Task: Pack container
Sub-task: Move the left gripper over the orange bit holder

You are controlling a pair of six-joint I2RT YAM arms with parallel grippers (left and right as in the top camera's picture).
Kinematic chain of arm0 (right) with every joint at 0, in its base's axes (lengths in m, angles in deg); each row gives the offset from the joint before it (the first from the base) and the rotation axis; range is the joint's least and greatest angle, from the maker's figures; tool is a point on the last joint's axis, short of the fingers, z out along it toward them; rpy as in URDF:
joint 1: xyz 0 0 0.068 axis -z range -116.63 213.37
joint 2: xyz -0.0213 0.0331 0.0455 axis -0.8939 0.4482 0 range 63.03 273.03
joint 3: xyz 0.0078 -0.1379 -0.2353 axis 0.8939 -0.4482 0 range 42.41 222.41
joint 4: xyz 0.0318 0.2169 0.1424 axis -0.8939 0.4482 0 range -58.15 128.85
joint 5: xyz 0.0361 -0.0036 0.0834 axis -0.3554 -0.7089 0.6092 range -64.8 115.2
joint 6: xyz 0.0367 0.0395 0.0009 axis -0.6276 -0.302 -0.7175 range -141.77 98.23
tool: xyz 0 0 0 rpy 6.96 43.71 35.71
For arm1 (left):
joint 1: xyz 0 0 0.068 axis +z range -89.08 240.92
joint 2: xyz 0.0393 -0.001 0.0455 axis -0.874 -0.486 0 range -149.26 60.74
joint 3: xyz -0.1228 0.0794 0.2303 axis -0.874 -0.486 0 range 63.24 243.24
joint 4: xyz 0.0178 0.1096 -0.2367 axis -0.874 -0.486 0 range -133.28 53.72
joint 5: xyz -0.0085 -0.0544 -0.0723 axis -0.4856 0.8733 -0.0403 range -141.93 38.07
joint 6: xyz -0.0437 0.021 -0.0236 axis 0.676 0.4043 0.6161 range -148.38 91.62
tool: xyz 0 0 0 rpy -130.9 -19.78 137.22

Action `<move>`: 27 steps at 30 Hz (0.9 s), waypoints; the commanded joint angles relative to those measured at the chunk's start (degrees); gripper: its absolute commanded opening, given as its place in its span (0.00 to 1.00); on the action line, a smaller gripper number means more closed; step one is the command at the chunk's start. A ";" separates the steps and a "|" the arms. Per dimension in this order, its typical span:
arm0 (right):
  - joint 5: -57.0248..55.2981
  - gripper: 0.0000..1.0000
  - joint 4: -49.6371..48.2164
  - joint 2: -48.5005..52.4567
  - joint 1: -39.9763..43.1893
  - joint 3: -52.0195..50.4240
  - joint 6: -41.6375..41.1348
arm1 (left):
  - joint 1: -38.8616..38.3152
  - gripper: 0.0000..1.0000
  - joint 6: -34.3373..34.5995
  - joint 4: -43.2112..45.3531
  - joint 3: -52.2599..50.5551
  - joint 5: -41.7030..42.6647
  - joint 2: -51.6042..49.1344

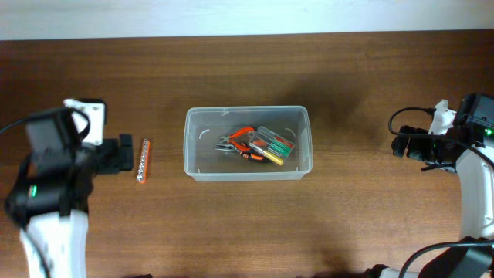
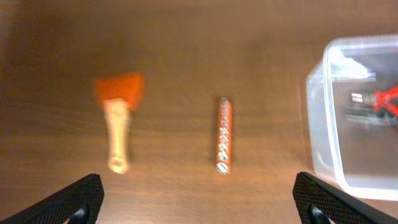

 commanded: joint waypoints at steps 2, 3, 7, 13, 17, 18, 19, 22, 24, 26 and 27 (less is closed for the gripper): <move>0.52 0.99 -0.15 0.04 0.15 -0.09 -0.42 | 0.35 0.99 -5.68 -0.35 0.37 6.54 -8.37; 0.52 0.99 -0.17 0.04 0.15 -0.09 -0.44 | 0.35 0.99 -6.69 -0.50 0.37 6.56 -9.92; 0.52 0.99 -0.17 0.04 0.15 -0.09 -0.42 | 0.35 0.99 -7.93 -1.05 0.48 6.40 -16.28; 0.52 0.99 -0.17 0.04 0.15 -0.09 -0.42 | 0.35 0.99 -7.91 0.28 0.46 6.54 -23.91; 0.52 0.99 -0.15 0.04 0.15 -0.09 -0.44 | 0.33 0.99 -7.69 1.07 0.46 8.50 -26.75; 0.52 0.99 -0.17 0.04 0.15 -0.09 -0.44 | 0.35 0.99 -7.69 1.29 0.46 8.48 -27.28; 0.52 0.99 -0.17 0.04 0.15 -0.09 -0.44 | 0.35 0.99 -7.69 1.66 0.46 8.44 -27.76; 0.52 0.99 -0.15 0.04 0.15 -0.09 -0.42 | 0.35 0.99 -5.25 4.39 0.46 7.80 -29.03; 0.52 0.99 -0.17 0.04 0.15 -0.09 -0.42 | 0.39 0.99 -0.87 6.60 0.46 6.62 -29.57; 0.52 0.99 -0.17 0.04 0.15 -0.09 -0.42 | 0.39 0.99 1.81 7.87 0.46 6.25 -29.90; 0.52 0.99 -0.17 0.04 0.15 -0.09 -0.42 | 0.39 0.99 2.71 8.04 0.46 6.16 -30.05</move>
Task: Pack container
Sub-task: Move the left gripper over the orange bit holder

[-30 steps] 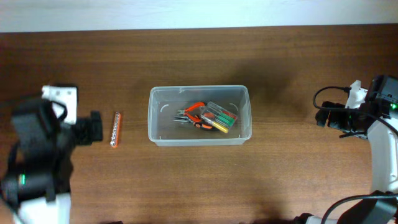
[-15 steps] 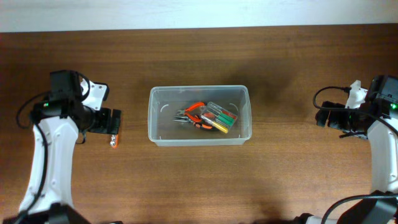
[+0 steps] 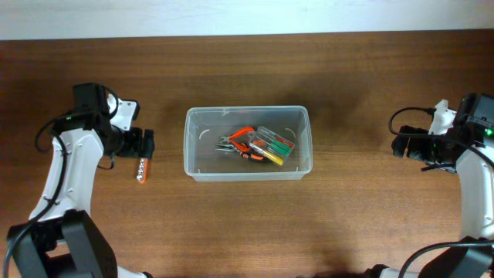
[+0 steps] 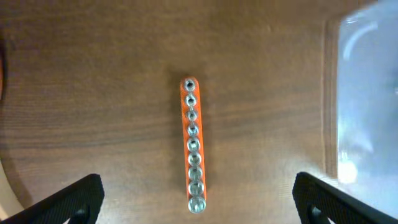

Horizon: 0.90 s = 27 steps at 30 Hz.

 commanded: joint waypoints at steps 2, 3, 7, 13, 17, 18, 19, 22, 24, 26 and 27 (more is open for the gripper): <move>0.52 0.99 -0.17 0.04 0.15 -0.09 -0.50 | 0.39 0.99 7.93 0.52 0.46 -2.84 -0.94; 0.52 0.99 -0.17 0.04 0.15 -0.09 -0.50 | 0.39 0.99 8.59 0.39 0.46 -3.76 -0.94; 0.52 0.99 -0.17 0.04 0.15 -0.09 -0.50 | 0.39 0.99 8.68 -0.70 0.46 -8.13 -1.36; 0.52 0.99 -0.17 0.04 0.15 -0.09 -0.48 | 0.33 0.99 7.63 -0.28 0.46 -8.33 -3.15; 0.52 0.99 -0.15 0.04 0.15 -0.09 -0.50 | 0.33 0.99 3.61 0.31 0.46 -4.90 -4.02; 0.52 0.99 -0.17 0.04 0.15 -0.09 -0.48 | 0.35 0.99 0.35 0.24 0.46 -1.99 -4.09; 0.52 0.99 -0.17 0.04 0.15 -0.09 -0.48 | 0.33 0.99 -1.01 0.22 0.46 -1.18 -4.26; 0.52 0.99 -0.15 0.04 0.15 -0.09 -0.50 | 0.35 0.99 -0.98 0.68 0.46 -3.63 -4.98; 0.52 0.99 -0.17 0.04 0.15 -0.09 -0.48 | 0.35 0.99 -0.94 0.98 0.46 -4.46 -6.14; 0.52 0.99 -0.17 0.04 0.15 -0.09 -0.50 | 0.35 0.99 -0.46 0.28 0.48 -4.46 -6.99; 0.52 0.99 -0.15 0.04 0.15 -0.09 -0.50 | 0.33 0.99 -0.24 -0.20 0.48 -4.44 -7.52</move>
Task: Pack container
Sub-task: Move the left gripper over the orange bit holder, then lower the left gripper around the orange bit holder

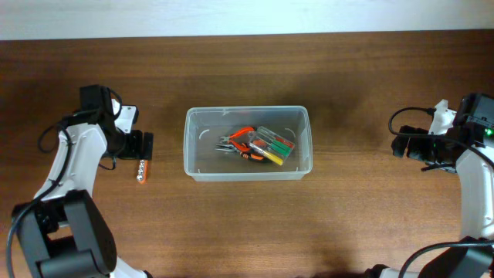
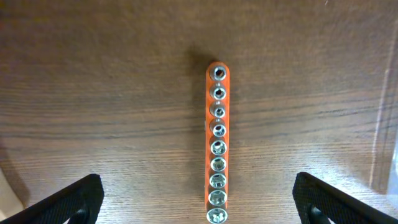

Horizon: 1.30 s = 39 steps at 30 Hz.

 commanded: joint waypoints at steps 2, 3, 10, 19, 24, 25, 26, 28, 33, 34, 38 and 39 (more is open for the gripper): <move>0.52 0.99 -0.17 0.04 0.15 -0.09 -0.48 | 0.33 0.99 -0.42 -1.90 0.48 0.22 -3.34; 0.52 0.99 -0.17 0.04 0.15 -0.09 -0.48 | 0.35 0.99 -0.39 -2.27 0.48 0.20 -3.93; 0.52 0.99 -0.17 0.04 0.15 -0.09 -0.48 | 0.33 0.99 -0.13 -2.56 1.42 -0.76 -6.64; 0.52 0.99 -0.17 0.04 0.15 -0.09 -0.48 | 0.33 0.99 0.39 -2.29 4.39 -3.26 -7.19; 0.52 0.98 -0.17 0.04 0.15 -0.09 -0.46 | 0.33 0.99 0.11 -2.34 4.39 -3.21 -8.04; 0.52 0.99 -0.17 0.04 0.15 -0.09 -0.48 | 0.31 0.99 -0.28 -2.40 4.39 -3.19 -8.39; 0.52 0.99 -0.17 0.04 0.15 -0.09 -0.48 | 0.28 0.99 -0.57 -2.43 4.39 -3.23 -8.66; 0.52 0.99 -0.17 0.04 0.15 -0.09 -0.48 | 0.28 0.99 -0.72 -2.34 4.39 -3.21 -9.09; 0.52 0.99 -0.15 0.04 0.15 -0.09 -0.48 | 0.28 0.99 -2.21 -1.27 4.57 -1.88 -9.18; 0.52 0.99 -0.17 0.04 0.15 -0.09 -0.48 | 0.28 0.99 -2.21 -0.98 4.57 -1.92 -9.18; 0.52 0.99 -0.17 0.04 0.15 -0.09 -0.48 | 0.24 0.99 -2.16 -0.17 4.57 -1.73 -9.20; 0.52 0.99 -0.17 0.04 0.15 -0.09 -0.46 | 0.13 0.99 -2.16 -0.13 4.57 -1.75 -9.20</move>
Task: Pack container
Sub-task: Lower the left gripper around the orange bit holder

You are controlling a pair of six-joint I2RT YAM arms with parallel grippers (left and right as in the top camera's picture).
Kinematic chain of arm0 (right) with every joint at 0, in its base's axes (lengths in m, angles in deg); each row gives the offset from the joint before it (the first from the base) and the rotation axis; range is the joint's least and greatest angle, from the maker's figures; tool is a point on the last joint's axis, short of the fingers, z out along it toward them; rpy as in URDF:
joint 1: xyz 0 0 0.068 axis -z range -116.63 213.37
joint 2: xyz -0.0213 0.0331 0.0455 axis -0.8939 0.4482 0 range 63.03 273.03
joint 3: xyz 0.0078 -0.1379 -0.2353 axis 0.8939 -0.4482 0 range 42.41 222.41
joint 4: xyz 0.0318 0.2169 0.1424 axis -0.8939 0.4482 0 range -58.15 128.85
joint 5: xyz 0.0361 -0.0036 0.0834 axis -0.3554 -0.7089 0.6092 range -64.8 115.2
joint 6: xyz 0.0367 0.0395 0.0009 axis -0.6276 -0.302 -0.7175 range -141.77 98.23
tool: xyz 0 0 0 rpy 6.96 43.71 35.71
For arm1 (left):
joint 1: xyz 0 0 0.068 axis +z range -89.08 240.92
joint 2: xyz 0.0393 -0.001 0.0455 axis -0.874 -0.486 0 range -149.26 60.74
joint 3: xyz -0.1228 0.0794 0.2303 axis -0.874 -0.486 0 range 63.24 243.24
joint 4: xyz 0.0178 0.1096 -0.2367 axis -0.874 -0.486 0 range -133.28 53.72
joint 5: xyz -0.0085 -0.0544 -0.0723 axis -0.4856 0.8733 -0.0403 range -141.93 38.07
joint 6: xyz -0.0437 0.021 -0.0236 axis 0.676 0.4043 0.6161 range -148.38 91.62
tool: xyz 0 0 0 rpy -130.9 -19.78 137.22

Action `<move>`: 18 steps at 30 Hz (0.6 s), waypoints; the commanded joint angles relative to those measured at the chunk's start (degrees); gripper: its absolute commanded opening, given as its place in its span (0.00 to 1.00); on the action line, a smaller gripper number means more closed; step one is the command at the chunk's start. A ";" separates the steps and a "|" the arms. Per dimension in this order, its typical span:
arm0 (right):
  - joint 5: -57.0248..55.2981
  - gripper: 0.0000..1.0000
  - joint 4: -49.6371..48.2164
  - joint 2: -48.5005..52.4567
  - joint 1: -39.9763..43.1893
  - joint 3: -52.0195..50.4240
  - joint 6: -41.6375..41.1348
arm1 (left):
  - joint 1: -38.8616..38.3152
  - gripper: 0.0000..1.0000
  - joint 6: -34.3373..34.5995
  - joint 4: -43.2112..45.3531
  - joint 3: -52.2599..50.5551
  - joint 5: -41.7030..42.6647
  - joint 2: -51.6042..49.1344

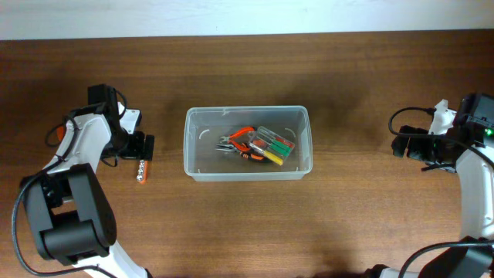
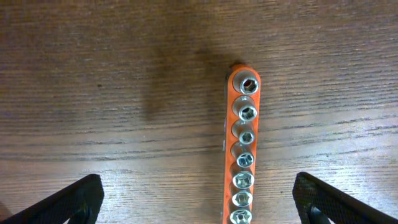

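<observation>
An orange rail of silver sockets (image 2: 244, 149) lies on the wooden table, left of the clear plastic container (image 1: 247, 144); overhead the socket rail (image 1: 142, 167) shows just below my left gripper (image 1: 142, 145). In the left wrist view my left gripper (image 2: 198, 202) hangs low over the rail, open, one fingertip (image 2: 68, 202) on each side and the rail between them. Inside the container lie orange pliers (image 1: 241, 142) and a small screwdriver set (image 1: 275, 146). My right gripper (image 1: 403, 144) rests far to the right; its jaws cannot be made out.
The table's far edge meets a white wall along the top. Cables hang at the right arm (image 1: 455, 147). The container stands about a hand's width right of the socket rail.
My left gripper has come lower over the socket rail, which looks larger and sits slightly right of centre between the open fingers. The right arm has not moved.
At first my left gripper was high, seeing the socket rail, an orange-headed wooden tool and the container edge. Then it was over the rail alone, then closer. Now it is low, with the rail between its open fingers.
</observation>
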 commanded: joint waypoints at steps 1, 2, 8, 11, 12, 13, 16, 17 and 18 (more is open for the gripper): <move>0.52 0.99 -0.17 0.04 0.15 -0.11 -0.50 | -0.13 0.99 -1.03 0.33 1.03 0.81 -0.76; 0.52 0.99 -0.15 0.04 0.15 -0.11 -0.50 | -0.46 0.99 -1.03 0.35 1.03 0.79 -0.76; 0.52 0.99 -0.15 0.04 0.15 -0.11 -0.50 | -4.20 0.99 -0.96 0.72 1.07 -3.48 -0.85; 0.52 0.99 -0.17 0.04 0.15 -0.11 -0.48 | -4.70 0.99 0.66 0.96 1.07 -4.81 -1.38; 0.52 0.99 -0.15 0.04 0.15 -0.11 -0.50 | -4.42 0.99 1.73 0.96 1.07 -4.74 -1.70; 0.52 0.99 -0.17 0.04 0.15 -0.11 -0.48 | -4.11 0.99 2.29 0.96 1.07 -4.70 -2.08; 0.52 0.99 -0.17 0.04 0.15 -0.11 -0.48 | -2.69 0.99 2.25 0.26 1.07 -2.12 -3.23; 0.52 0.99 -0.17 0.04 0.15 -0.11 -0.48 | -1.99 0.99 1.49 -0.09 1.07 -0.20 -3.69; 0.52 0.98 -0.17 0.04 0.15 -0.11 -0.50 | -1.20 0.99 1.51 -0.13 1.07 1.44 -4.02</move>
